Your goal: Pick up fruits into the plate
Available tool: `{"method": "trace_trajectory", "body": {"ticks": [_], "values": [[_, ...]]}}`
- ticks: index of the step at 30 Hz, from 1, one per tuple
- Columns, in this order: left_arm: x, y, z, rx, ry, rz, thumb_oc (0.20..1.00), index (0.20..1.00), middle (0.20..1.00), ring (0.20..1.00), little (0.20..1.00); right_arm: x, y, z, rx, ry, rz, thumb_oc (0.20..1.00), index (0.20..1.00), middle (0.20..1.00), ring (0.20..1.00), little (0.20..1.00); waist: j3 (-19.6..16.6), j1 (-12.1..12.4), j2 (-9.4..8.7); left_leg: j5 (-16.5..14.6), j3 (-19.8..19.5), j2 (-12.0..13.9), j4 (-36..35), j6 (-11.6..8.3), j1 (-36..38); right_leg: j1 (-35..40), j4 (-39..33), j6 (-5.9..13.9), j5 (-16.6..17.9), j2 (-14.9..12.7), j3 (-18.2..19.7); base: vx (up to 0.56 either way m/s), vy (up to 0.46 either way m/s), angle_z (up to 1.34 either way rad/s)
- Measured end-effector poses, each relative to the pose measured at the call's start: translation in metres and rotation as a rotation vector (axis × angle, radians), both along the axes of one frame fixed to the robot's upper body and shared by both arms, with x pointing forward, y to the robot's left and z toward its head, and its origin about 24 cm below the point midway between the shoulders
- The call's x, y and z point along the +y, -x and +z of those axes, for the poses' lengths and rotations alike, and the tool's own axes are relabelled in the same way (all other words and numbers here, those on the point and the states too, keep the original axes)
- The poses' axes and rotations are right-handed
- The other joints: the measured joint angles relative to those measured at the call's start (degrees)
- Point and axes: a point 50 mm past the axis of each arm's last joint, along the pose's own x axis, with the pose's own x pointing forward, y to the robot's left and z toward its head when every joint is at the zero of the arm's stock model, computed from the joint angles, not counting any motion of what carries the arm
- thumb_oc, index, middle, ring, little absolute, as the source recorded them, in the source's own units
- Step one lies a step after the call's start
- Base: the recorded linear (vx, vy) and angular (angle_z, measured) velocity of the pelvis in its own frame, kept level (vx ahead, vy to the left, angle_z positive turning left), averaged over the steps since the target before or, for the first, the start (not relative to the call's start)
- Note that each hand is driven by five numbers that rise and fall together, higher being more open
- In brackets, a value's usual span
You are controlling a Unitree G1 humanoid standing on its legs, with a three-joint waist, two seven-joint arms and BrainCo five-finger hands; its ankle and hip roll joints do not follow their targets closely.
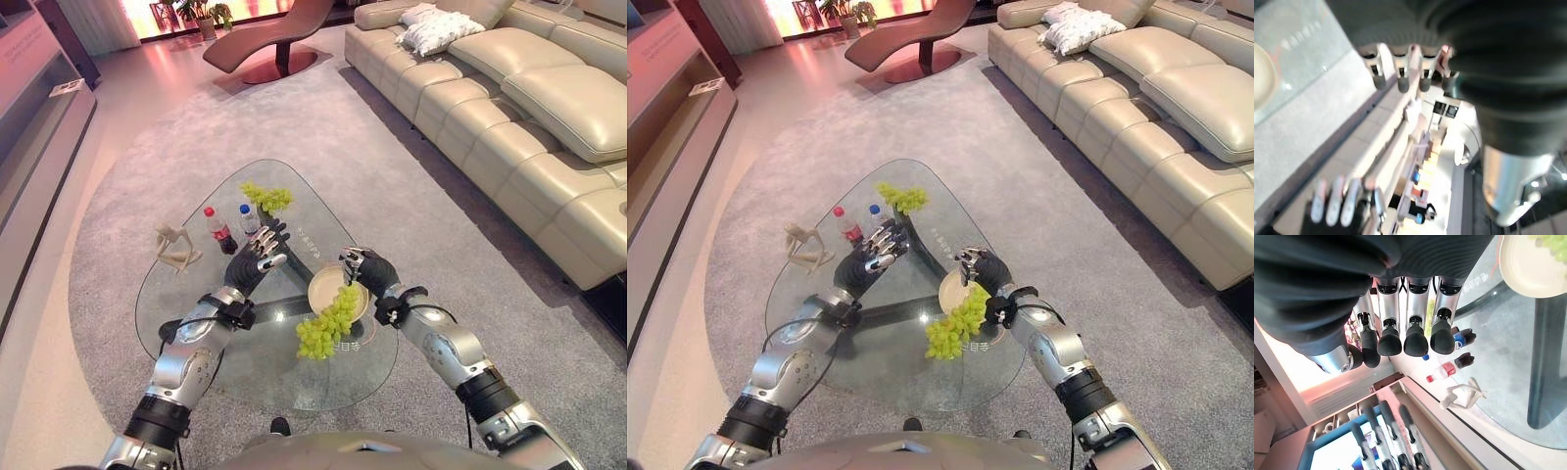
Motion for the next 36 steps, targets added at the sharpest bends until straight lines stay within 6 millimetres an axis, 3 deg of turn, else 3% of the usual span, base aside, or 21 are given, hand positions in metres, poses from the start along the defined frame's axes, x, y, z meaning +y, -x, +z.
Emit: {"method": "trace_trajectory", "body": {"ticks": [7, 8, 9, 17, 23, 28, 31, 36], "values": [[0.0, -0.001, -0.001, -0.014, 0.019, 0.037, 1.0, 1.0, 1.0, 1.0, 1.0, 0.001, 0.0, 0.001, -0.01, -0.011, 0.012, 0.2, 0.2, 0.2, 0.2, 0.2, 0.41, -0.01, -0.52, -0.02, -0.1, 0.0, -0.09, -0.03, -0.08, 0.06, 0.0, 0.01, -0.01, 0.01, -0.43, 0.0, 0.0, 0.0], [0.0, -0.001, -0.001, -0.012, 0.019, 0.046, 1.0, 1.0, 1.0, 1.0, 1.0, 0.001, 0.0, 0.0, -0.008, -0.011, 0.012, 0.918, 0.918, 0.918, 0.918, 0.918, 0.51, -0.01, -0.63, -0.02, -0.14, -0.01, -0.02, -0.03, -0.09, 0.07, 0.0, 0.01, -0.01, 0.01, -0.47, 0.0, 0.0, 0.0], [0.0, -0.001, -0.002, -0.01, 0.019, 0.052, 1.0, 1.0, 1.0, 1.0, 1.0, 0.001, 0.001, 0.0, -0.007, -0.011, 0.011, 1.0, 1.0, 1.0, 1.0, 1.0, 0.63, 0.0, -0.74, -0.02, -0.19, -0.01, -0.02, -0.03, -0.13, 0.09, 0.0, 0.01, -0.01, 0.01, -0.56, 0.0, 0.0, 0.0], [0.005, -0.003, -0.006, 0.021, 0.03, 0.158, 1.0, 1.0, 1.0, 1.0, 1.0, -0.002, 0.003, -0.008, 0.018, 0.023, 0.001, 1.0, 1.0, 1.0, 1.0, 1.0, 1.71, 0.03, -1.17, 0.0, -1.05, -0.08, 0.01, -0.06, -0.1, 0.52, 0.01, 0.01, -0.01, 0.03, -1.16, -0.01, 0.0, 0.03], [0.015, 0.001, -0.041, 0.184, -0.03, 0.301, 1.0, 1.0, 1.0, 1.0, 1.0, -0.032, 0.029, -0.056, 0.213, 0.113, -0.102, 1.0, 1.0, 1.0, 1.0, 1.0, 2.77, 1.19, -1.85, 0.07, -2.51, -0.22, 0.0, -0.17, -0.77, 0.75, -0.01, 0.12, -0.14, 0.01, -2.62, -0.03, -0.013, 0.11], [0.038, 0.017, -0.083, 0.396, -0.238, 0.441, 1.0, 1.0, 1.0, 1.0, 1.0, -0.05, 0.05, -0.09, 0.369, 0.261, -0.161, 1.0, 1.0, 1.0, 1.0, 1.0, 3.57, 1.29, -2.84, 0.17, -2.79, -0.39, 0.02, -0.27, -1.14, 0.44, -0.01, 0.13, -0.13, -0.1, -2.73, -0.02, -0.01, 0.03], [0.053, 0.031, -0.106, 0.531, -0.379, 0.483, 1.0, 1.0, 1.0, 1.0, 1.0, -0.074, 0.068, -0.115, 0.51, 0.365, -0.222, 1.0, 1.0, 1.0, 1.0, 1.0, 3.96, 1.36, -3.46, 0.17, -2.98, -0.56, 0.02, -0.26, -1.36, 0.35, -0.01, 0.14, -0.14, -0.26, -2.79, 0.0, 0.002, 0.02], [0.07, 0.056, -0.136, 0.684, -0.606, 0.461, 1.0, 1.0, 1.0, 1.0, 1.0, -0.115, 0.116, -0.152, 0.778, 0.546, -0.308, 1.0, 1.0, 1.0, 1.0, 1.0, 4.24, 1.45, -3.95, 0.17, -2.99, -0.65, 0.02, -0.26, -1.59, 0.1, -0.01, 0.16, -0.13, -0.35, -2.78, 0.01, 0.005, 0.0]]}}
